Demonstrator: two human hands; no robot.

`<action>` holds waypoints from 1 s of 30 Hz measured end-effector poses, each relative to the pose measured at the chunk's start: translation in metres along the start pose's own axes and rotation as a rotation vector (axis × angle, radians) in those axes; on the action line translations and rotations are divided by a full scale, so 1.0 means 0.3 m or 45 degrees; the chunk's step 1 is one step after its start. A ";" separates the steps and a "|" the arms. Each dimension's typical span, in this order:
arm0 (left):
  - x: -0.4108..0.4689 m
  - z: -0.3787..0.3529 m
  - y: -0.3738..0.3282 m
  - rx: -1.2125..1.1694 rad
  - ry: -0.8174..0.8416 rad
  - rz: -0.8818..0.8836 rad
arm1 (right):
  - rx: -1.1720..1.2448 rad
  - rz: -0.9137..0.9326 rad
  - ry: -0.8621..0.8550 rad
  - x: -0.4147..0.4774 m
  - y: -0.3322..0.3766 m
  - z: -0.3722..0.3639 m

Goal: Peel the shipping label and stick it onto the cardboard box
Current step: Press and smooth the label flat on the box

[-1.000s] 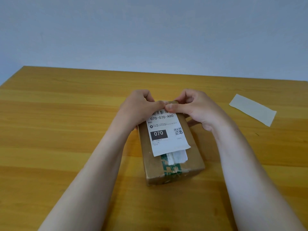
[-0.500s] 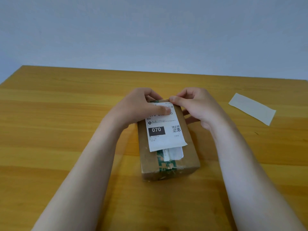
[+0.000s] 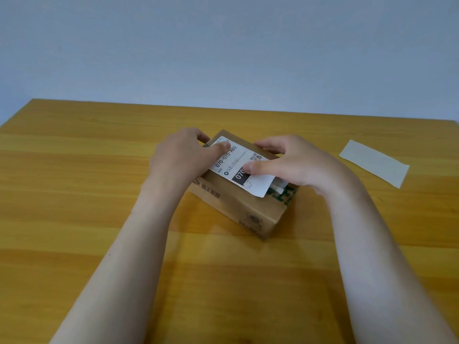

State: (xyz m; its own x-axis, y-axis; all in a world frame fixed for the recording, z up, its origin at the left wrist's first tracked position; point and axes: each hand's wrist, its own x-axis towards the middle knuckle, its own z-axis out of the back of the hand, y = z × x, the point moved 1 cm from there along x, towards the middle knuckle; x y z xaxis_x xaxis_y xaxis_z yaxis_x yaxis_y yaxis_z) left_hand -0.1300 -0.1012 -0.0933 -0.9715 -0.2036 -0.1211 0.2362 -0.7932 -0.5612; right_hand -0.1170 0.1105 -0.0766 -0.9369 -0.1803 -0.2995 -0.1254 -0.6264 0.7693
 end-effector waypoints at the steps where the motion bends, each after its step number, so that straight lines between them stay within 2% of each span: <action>1: -0.005 0.005 -0.003 0.019 0.034 -0.014 | -0.031 -0.016 -0.013 -0.001 -0.002 0.004; 7: -0.040 0.024 -0.026 -0.052 0.350 -0.092 | -0.126 -0.071 -0.007 -0.006 -0.002 0.004; 16: -0.055 0.005 -0.054 -0.047 0.403 -0.113 | -0.185 -0.105 -0.072 0.002 -0.019 0.013; 22: -0.053 0.008 -0.052 0.033 0.452 -0.101 | -0.236 -0.101 0.000 -0.012 -0.009 0.025; 30: -0.057 0.011 -0.051 -0.020 0.563 -0.078 | -0.296 -0.121 0.057 -0.021 0.002 0.029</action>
State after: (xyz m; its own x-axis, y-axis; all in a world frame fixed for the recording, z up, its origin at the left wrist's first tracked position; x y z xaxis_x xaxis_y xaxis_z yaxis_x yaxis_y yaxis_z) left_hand -0.1168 -0.0874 -0.0797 -0.8991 0.1111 -0.4234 0.1808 -0.7865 -0.5905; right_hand -0.1142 0.1179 -0.0694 -0.9084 -0.1428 -0.3929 -0.1286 -0.7988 0.5877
